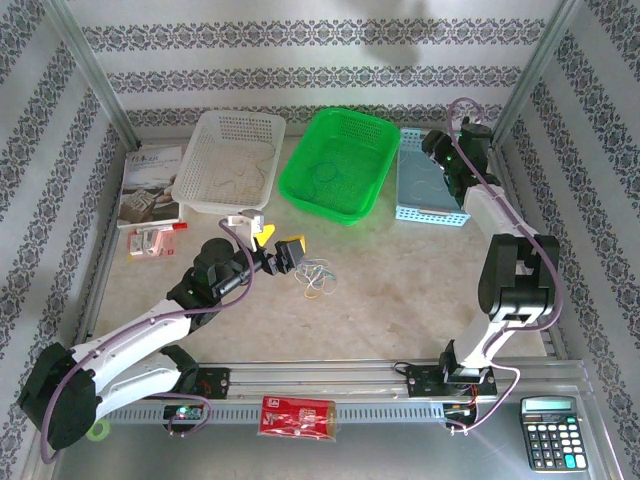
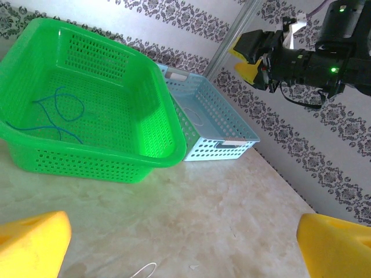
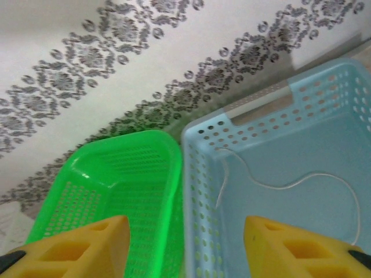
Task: Untangle the cables
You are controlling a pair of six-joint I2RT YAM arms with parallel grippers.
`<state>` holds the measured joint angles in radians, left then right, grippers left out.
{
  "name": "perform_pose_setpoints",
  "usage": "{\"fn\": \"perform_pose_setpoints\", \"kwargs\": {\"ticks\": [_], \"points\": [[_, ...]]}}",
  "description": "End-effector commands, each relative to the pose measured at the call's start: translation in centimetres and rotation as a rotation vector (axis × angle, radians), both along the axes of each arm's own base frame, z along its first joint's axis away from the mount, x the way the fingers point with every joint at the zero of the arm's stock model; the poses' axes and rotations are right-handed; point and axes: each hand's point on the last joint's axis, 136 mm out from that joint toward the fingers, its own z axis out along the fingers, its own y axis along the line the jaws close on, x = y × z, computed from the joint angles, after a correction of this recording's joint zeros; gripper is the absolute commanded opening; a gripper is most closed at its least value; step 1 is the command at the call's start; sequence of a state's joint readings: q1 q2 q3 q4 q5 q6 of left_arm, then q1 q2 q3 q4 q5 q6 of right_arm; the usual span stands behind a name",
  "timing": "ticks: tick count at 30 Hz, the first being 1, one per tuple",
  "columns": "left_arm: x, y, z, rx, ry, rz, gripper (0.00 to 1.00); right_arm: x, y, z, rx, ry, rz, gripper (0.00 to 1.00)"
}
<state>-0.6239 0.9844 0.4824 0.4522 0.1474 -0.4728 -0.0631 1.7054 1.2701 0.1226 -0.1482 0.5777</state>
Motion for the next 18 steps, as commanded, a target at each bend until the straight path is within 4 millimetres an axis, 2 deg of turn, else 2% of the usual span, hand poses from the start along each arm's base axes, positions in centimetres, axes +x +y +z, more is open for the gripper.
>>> {"fn": "perform_pose_setpoints", "kwargs": {"ticks": [1, 7, 10, 13, 18], "points": [[0.0, 0.3, 0.5, -0.012, -0.035, 0.024, 1.00, -1.3, 1.6, 3.3, 0.031, -0.083, 0.058, 0.55], [0.5, 1.2, -0.8, 0.000, 0.005, 0.089, 1.00, -4.5, 6.1, 3.9, 0.051, -0.111, 0.162, 0.55], [0.7, 1.5, -1.7, 0.024, 0.042, 0.110, 1.00, -6.9, 9.4, 3.5, 0.050, -0.112, 0.237, 0.55], [0.6, 1.6, -2.5, 0.045, 0.067, 0.112, 1.00, -9.8, 13.3, 2.4, 0.041, -0.096, 0.334, 0.55], [0.4, 1.6, -4.2, 0.074, 0.116, 0.106, 1.00, -15.6, 19.4, -2.0, -0.005, -0.025, 0.493, 0.55]]}}
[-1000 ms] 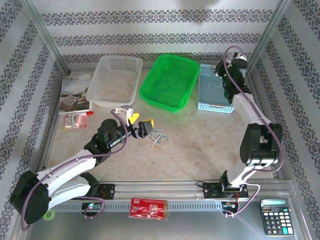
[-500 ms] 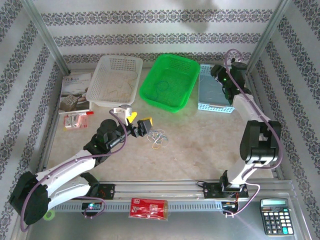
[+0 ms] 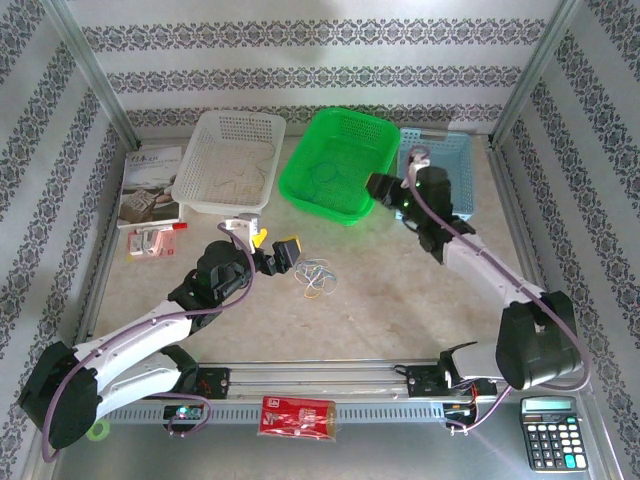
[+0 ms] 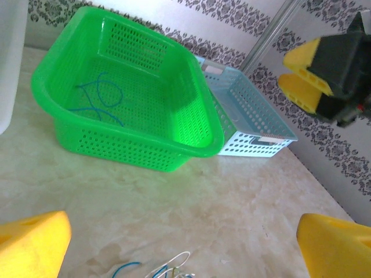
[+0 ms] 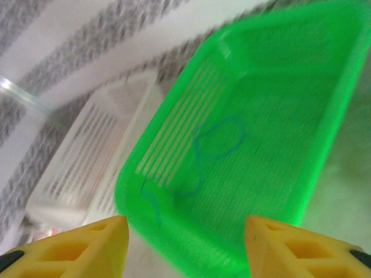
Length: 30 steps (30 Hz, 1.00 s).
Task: Untangle the cables
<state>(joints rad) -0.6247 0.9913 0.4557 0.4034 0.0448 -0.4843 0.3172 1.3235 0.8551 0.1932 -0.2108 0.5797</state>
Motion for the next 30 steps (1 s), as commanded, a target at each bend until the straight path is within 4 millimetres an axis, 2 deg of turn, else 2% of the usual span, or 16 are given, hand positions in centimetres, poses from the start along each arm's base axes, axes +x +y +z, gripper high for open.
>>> {"fn": "perform_pose_setpoints", "kwargs": {"ticks": [1, 5, 8, 10, 13, 19, 30], "points": [[-0.4, -0.1, -1.8, 0.020, 0.064, 0.000, 1.00, -3.3, 2.5, -2.6, -0.045, 0.019, 0.075, 0.55], [-0.7, -0.6, -3.2, 0.031, 0.111, -0.028, 1.00, -7.5, 5.5, -7.0, -0.095, 0.094, 0.181, 0.55], [-0.8, -0.8, -4.3, 0.045, 0.150, -0.036, 1.00, -10.2, 6.8, -9.7, -0.125, 0.145, 0.243, 0.55], [-0.8, -0.8, -5.0, 0.059, 0.172, -0.036, 1.00, -11.6, 7.6, -10.9, -0.144, 0.165, 0.286, 0.55], [-0.8, -0.7, -5.6, 0.068, 0.198, -0.031, 1.00, -13.3, 8.7, -11.6, -0.172, 0.158, 0.347, 0.56], [-0.4, 0.6, -5.9, 0.064, 0.219, 0.051, 1.00, -14.6, 10.4, -12.1, -0.240, 0.122, 0.462, 0.59], [-0.4, 2.2, -4.6, 0.022, 0.184, 0.132, 1.00, -13.5, 12.5, -13.1, -0.290, 0.123, 0.540, 0.59]]}}
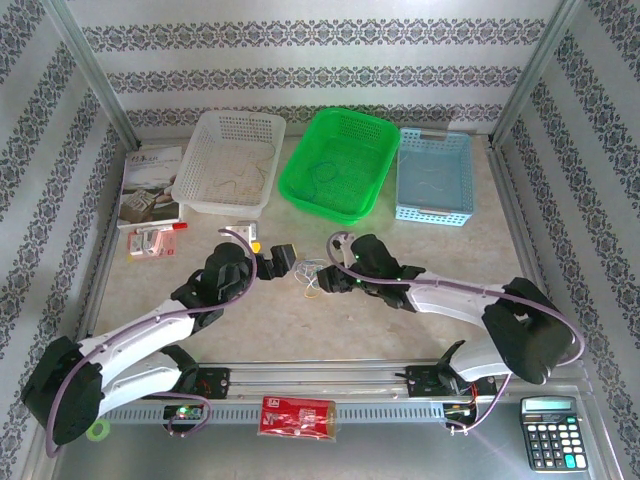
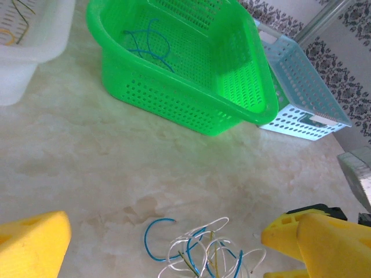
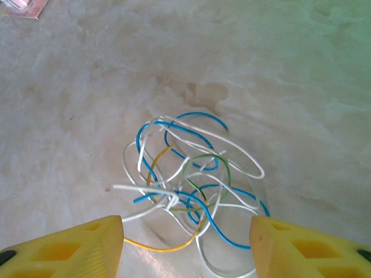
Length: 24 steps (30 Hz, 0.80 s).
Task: Untangle the cables
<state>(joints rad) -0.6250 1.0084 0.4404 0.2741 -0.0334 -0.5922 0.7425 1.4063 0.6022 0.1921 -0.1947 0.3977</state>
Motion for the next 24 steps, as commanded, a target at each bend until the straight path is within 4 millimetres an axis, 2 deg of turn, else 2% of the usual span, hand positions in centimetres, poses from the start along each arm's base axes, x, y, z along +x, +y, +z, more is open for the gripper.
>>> {"fn": "perform_pose_setpoints", "kwargs": {"ticks": [1, 5, 10, 19, 24], "points": [[-0.4, 0.5, -0.4, -0.001, 0.014, 0.025, 1.00, 0.7, 1.6, 1.1, 0.020, -0.040, 0.052, 0.59], [-0.5, 0.5, -0.4, -0.005, 0.016, 0.022, 1.00, 1.2, 2.4, 1.0, 0.025, -0.031, 0.063, 0.58], [-0.6, 0.5, -0.4, -0.010, 0.014, 0.021, 1.00, 1.8, 3.1, 1.1, 0.051, -0.016, 0.071, 0.50], [-0.7, 0.3, -0.6, -0.011, 0.011, 0.007, 1.00, 2.0, 3.3, 1.9, 0.083, -0.011, 0.082, 0.19], [-0.7, -0.1, -1.1, -0.004, 0.023, -0.016, 1.00, 1.9, 3.0, 3.4, 0.115, -0.023, 0.082, 0.01]]}}
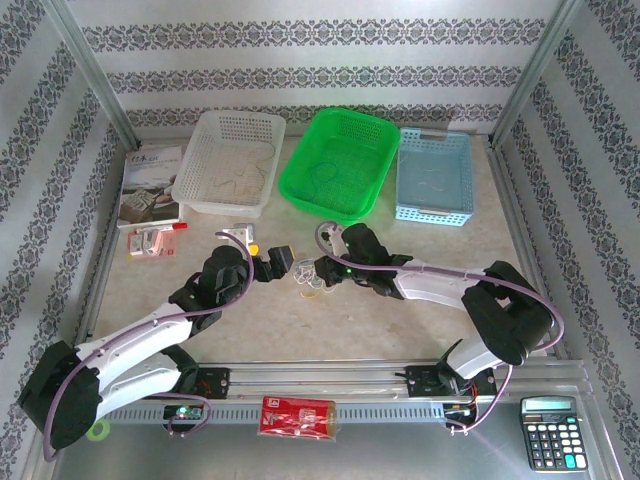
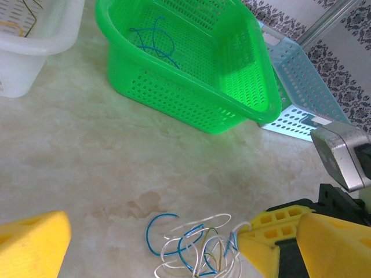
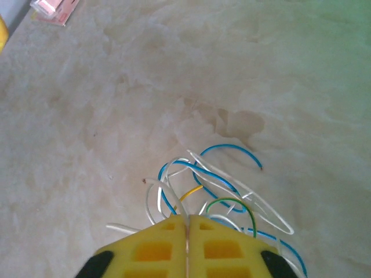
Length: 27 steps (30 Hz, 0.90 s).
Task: Untangle the cables
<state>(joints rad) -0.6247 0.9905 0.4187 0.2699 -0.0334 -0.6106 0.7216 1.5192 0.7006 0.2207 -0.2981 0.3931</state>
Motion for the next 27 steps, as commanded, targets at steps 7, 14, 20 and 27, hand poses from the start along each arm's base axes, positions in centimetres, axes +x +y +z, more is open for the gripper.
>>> {"fn": "perform_pose_setpoints", "kwargs": {"ticks": [7, 14, 20, 27], "points": [[-0.4, -1.2, -1.2, 0.028, 0.011, -0.074, 1.00, 0.4, 0.2, 5.5, 0.102, -0.083, 0.016, 0.00], [-0.9, -3.4, -1.7, 0.049, -0.006, -0.216, 1.00, 0.1, 0.1, 8.4, 0.157, -0.117, 0.018, 0.00], [-1.2, -5.7, -1.8, 0.034, -0.010, -0.340, 1.00, -0.1, 0.0, 10.9, 0.208, -0.140, 0.018, 0.00], [-0.8, -7.7, -0.8, -0.002, -0.042, -0.417, 1.00, -0.2, 0.2, 11.6, 0.225, -0.141, 0.023, 0.00]]}}
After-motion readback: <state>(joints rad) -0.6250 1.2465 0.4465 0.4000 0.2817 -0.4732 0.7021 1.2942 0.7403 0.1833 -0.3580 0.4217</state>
